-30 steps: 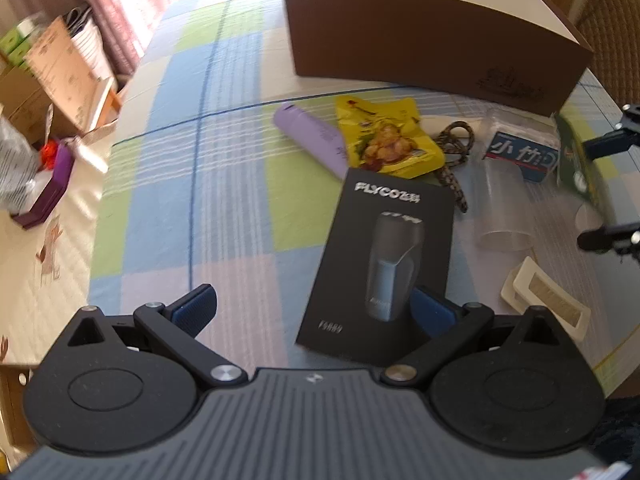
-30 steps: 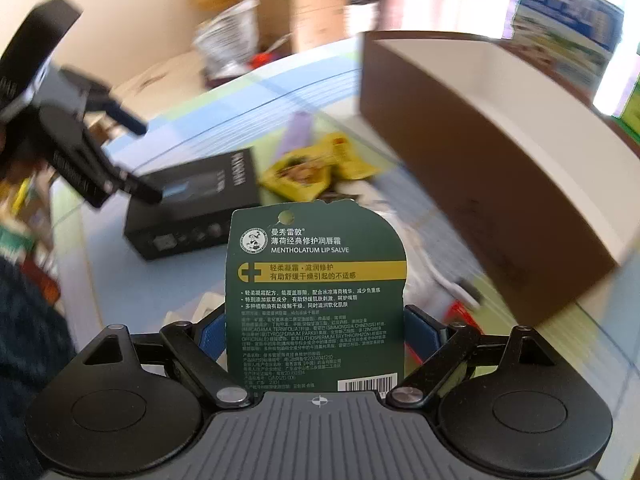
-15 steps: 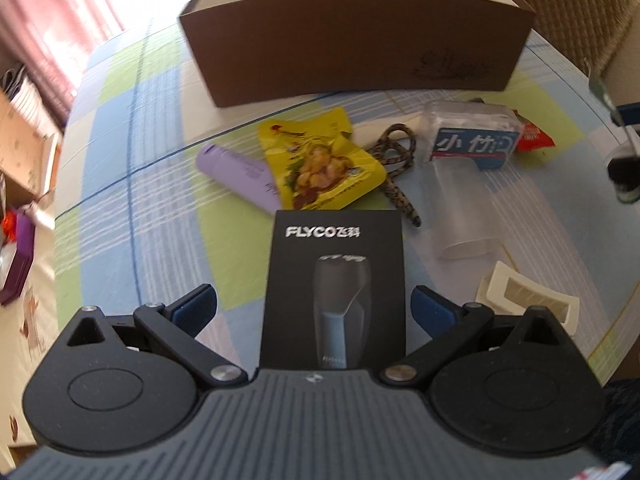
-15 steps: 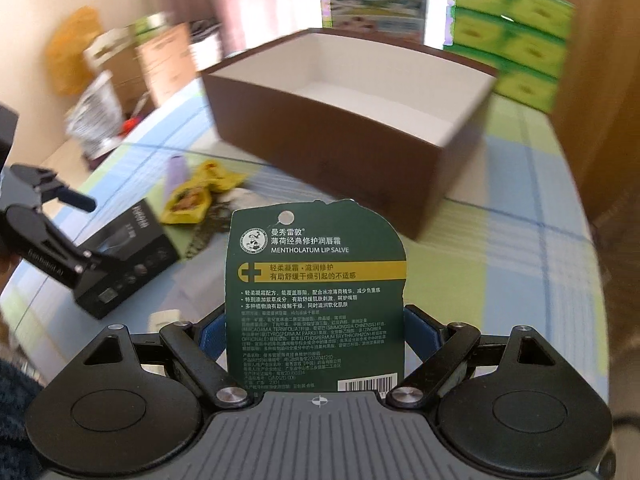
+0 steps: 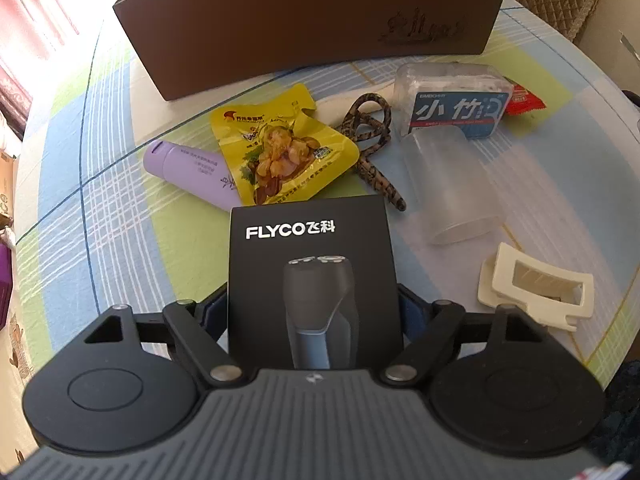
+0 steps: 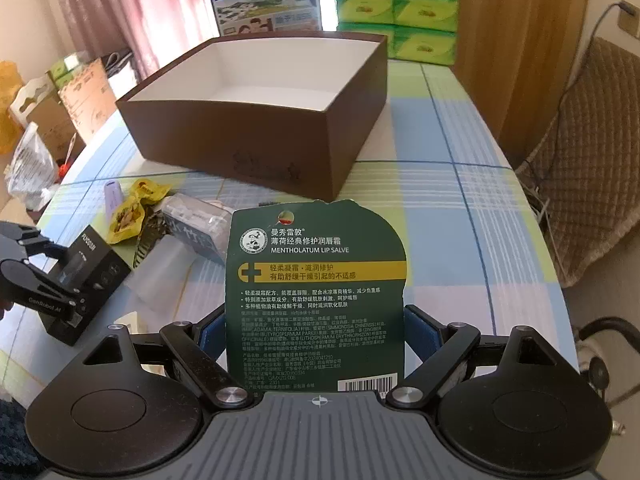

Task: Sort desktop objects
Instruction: 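Grasp the black FLYCO box with the left tool and lift it, then carry both items into the brown box and release them there with both tools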

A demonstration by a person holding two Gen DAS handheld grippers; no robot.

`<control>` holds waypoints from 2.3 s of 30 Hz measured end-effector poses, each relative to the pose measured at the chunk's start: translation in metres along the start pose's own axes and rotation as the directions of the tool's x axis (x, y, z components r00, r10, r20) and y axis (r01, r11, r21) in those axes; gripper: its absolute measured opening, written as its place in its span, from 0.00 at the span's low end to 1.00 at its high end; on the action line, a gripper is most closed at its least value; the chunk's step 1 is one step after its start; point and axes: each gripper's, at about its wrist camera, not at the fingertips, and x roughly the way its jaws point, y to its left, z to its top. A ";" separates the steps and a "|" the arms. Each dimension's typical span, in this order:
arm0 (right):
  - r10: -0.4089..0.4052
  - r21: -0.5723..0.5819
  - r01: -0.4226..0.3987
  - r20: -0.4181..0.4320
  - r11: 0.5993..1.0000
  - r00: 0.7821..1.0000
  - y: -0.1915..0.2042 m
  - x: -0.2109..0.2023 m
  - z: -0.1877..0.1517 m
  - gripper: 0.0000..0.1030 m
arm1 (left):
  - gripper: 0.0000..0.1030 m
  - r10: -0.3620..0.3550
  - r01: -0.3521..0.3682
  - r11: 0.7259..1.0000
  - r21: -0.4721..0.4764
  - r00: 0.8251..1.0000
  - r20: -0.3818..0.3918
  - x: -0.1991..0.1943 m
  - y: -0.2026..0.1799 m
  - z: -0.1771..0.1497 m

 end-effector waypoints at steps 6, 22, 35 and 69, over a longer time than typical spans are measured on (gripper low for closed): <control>-0.002 0.024 0.001 0.018 1.000 1.000 -0.002 -0.009 0.003 0.83 | 0.75 -0.019 0.021 0.999 -0.042 0.998 0.057 -0.022 0.008 -0.002; 0.061 -0.036 -0.058 0.086 0.998 0.994 0.023 0.003 0.066 0.83 | 0.75 0.063 -0.041 0.995 -0.091 0.964 0.257 -0.091 0.063 0.057; 0.089 -0.109 -0.071 0.171 0.991 0.981 0.046 0.029 0.162 0.83 | 0.75 0.037 -0.022 0.999 -0.043 0.922 0.385 -0.096 0.084 0.165; -0.138 -0.150 0.128 -0.062 0.980 0.988 0.039 0.178 0.232 0.83 | 0.74 0.045 -0.050 0.998 0.029 0.987 0.156 0.065 0.080 0.288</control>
